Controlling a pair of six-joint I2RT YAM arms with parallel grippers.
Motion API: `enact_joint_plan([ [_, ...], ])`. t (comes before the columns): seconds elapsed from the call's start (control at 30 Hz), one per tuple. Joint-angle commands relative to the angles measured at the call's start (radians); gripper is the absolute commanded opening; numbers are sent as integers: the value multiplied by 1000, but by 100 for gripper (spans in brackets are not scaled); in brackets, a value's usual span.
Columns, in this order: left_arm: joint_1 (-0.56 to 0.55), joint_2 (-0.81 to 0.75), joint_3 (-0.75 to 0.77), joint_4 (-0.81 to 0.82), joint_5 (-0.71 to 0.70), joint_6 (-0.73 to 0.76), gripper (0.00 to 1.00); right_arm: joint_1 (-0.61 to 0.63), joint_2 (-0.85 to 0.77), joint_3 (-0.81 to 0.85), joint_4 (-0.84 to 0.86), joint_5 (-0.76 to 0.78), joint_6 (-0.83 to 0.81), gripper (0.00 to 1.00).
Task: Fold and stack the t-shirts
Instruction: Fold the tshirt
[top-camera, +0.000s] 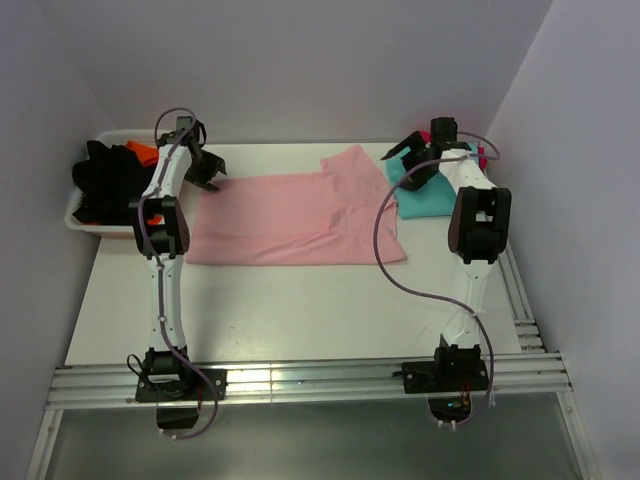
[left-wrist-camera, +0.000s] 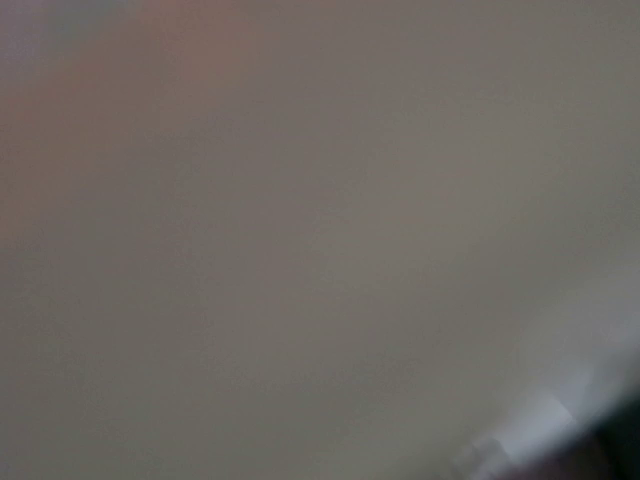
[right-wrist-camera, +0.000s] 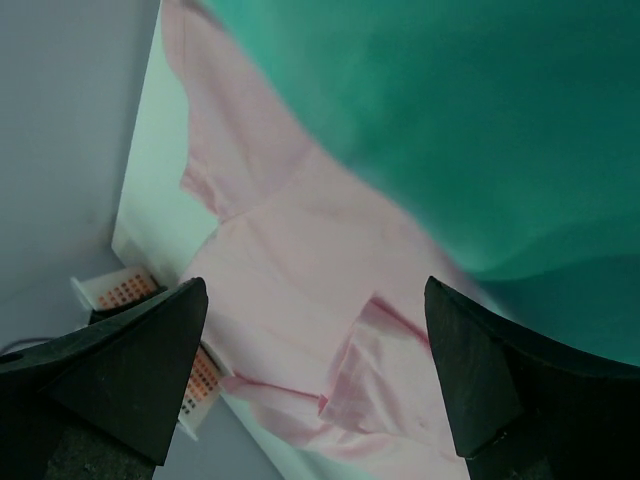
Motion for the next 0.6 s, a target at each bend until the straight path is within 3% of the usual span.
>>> enact_joint_plan([
  [0.0, 168, 100, -216, -372, -171, -161, 58, -76, -88, -39, 21, -33, 23, 96],
  [0.27, 167, 82, -246, -376, -154, -173, 45, -154, -125, -92, 20, -36, 6, 96],
  [0.47, 184, 100, -223, -370, -159, -143, 9, -180, -78, -54, 20, -35, 4, 96],
  [0.57, 188, 108, -208, -372, -151, -115, 0, -180, -49, -9, 30, -39, 10, 95],
])
